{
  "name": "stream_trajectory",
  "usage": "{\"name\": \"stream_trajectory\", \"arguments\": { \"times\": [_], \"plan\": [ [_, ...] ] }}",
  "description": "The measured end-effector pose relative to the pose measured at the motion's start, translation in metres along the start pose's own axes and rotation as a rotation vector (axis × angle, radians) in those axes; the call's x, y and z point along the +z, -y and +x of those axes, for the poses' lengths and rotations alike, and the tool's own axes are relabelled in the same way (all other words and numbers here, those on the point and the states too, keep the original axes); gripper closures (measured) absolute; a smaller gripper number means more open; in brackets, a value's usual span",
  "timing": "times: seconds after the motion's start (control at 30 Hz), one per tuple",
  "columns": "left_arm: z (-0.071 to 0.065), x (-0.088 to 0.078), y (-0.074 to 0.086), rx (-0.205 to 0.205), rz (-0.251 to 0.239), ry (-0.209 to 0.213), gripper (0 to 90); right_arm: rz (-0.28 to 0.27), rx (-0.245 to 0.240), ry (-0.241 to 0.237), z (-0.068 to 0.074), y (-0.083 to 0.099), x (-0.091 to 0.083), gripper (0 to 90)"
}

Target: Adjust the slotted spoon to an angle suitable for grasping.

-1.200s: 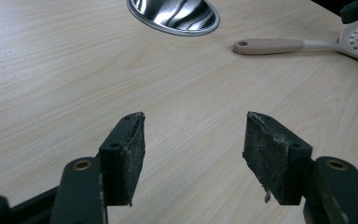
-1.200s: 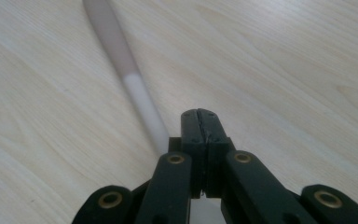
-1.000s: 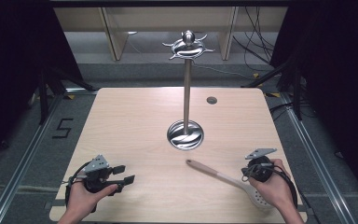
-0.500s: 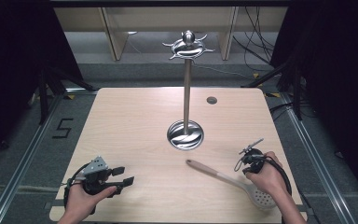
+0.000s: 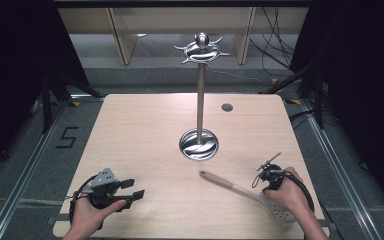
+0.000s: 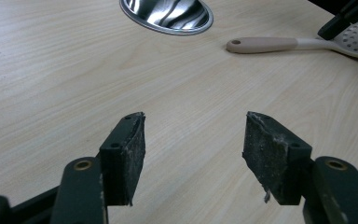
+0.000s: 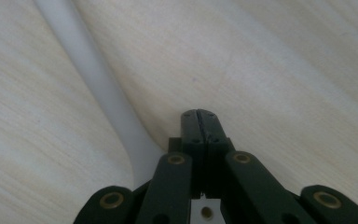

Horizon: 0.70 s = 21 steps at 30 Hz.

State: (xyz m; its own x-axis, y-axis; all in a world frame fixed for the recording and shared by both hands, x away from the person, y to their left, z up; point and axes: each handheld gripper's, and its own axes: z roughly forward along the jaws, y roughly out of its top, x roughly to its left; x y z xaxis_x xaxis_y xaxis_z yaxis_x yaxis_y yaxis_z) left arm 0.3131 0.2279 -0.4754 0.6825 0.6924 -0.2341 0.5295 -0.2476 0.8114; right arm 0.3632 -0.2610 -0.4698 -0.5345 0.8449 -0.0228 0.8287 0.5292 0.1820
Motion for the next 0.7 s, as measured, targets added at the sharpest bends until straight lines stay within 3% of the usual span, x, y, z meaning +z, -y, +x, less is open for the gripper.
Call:
{"name": "stream_trajectory", "arguments": {
  "times": [0.2, 0.27, 0.3, 0.33, 0.37, 0.4, 0.53, 0.7],
  "plan": [
    [0.0, 0.001, 0.0, -0.002, 0.0, 0.001, 38.0, 0.015, -0.025, 0.013, 0.004, 0.0, -0.002, 90.0],
    [0.0, 0.0, 0.0, -0.002, -0.001, 0.001, 38.0, 0.024, 0.003, 0.007, 0.006, -0.001, -0.001, 90.0],
    [0.0, 0.0, 0.0, -0.001, -0.001, 0.001, 38.1, 0.014, -0.015, 0.029, 0.007, 0.0, 0.002, 90.0],
    [0.0, 0.0, 0.0, -0.001, 0.0, 0.001, 38.0, 0.043, 0.02, 0.006, 0.009, -0.001, 0.0, 90.0],
    [0.0, 0.0, 0.0, -0.001, 0.0, 0.001, 38.1, 0.046, 0.02, 0.005, 0.009, -0.001, 0.0, 90.0],
    [0.0, 0.0, 0.0, -0.001, 0.0, 0.001, 38.1, 0.064, 0.072, -0.002, 0.013, -0.002, -0.001, 90.0],
    [0.0, 0.0, 0.0, -0.001, -0.001, 0.001, 38.1, 0.062, 0.032, -0.003, 0.013, 0.0, -0.001, 90.0],
    [0.0, 0.001, 0.0, -0.001, -0.005, -0.001, 38.1, 0.077, 0.018, -0.02, 0.016, 0.002, -0.002, 90.0]
  ]
}}
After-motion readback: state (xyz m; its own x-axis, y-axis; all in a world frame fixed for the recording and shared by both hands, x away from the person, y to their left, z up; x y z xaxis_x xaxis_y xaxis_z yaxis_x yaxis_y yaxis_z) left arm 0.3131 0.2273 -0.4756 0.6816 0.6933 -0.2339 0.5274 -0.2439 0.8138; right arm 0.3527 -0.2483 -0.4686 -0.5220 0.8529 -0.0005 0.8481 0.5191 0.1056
